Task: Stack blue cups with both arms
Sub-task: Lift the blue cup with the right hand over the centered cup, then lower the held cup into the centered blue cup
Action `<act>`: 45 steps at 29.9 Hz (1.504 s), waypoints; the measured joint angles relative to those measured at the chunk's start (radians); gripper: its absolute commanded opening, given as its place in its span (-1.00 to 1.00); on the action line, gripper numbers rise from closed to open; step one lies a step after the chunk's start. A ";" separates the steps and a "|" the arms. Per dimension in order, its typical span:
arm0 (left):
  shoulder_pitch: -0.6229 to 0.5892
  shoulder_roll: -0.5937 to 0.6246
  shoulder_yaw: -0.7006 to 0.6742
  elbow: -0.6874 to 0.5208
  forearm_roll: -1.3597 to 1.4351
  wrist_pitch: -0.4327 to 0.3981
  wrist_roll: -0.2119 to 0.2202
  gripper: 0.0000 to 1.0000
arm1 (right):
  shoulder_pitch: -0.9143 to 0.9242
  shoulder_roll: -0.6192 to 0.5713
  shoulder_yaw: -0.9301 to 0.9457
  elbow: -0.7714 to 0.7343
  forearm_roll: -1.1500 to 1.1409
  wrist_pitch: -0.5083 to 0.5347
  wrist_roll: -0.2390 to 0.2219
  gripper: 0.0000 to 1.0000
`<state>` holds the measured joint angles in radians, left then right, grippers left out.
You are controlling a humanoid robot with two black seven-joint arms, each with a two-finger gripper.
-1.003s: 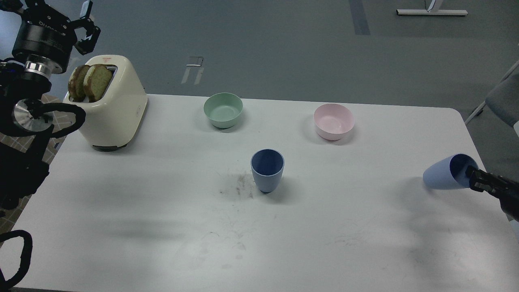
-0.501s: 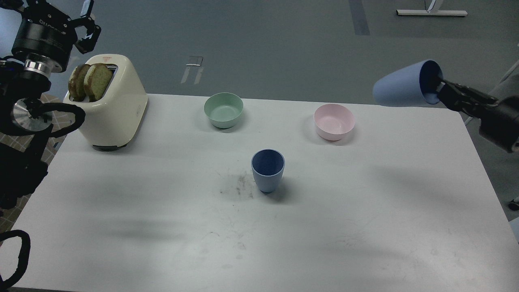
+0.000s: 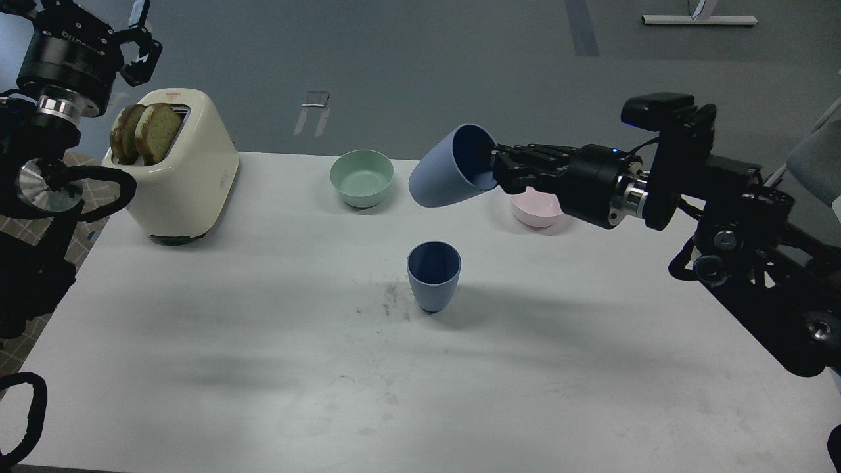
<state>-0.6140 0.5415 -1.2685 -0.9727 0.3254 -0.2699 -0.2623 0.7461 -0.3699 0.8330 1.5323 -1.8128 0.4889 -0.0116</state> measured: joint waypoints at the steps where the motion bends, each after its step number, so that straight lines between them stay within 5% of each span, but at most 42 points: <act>1: 0.000 0.002 0.000 0.000 0.001 0.000 0.000 0.95 | 0.014 0.006 -0.018 -0.002 -0.012 0.000 -0.009 -1.00; 45: 0.002 0.021 -0.001 0.000 0.004 -0.011 -0.002 0.95 | -0.025 0.008 -0.175 0.002 -0.130 0.000 -0.044 -1.00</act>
<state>-0.6121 0.5626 -1.2693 -0.9730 0.3292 -0.2808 -0.2639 0.7212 -0.3620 0.6585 1.5341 -1.9430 0.4886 -0.0555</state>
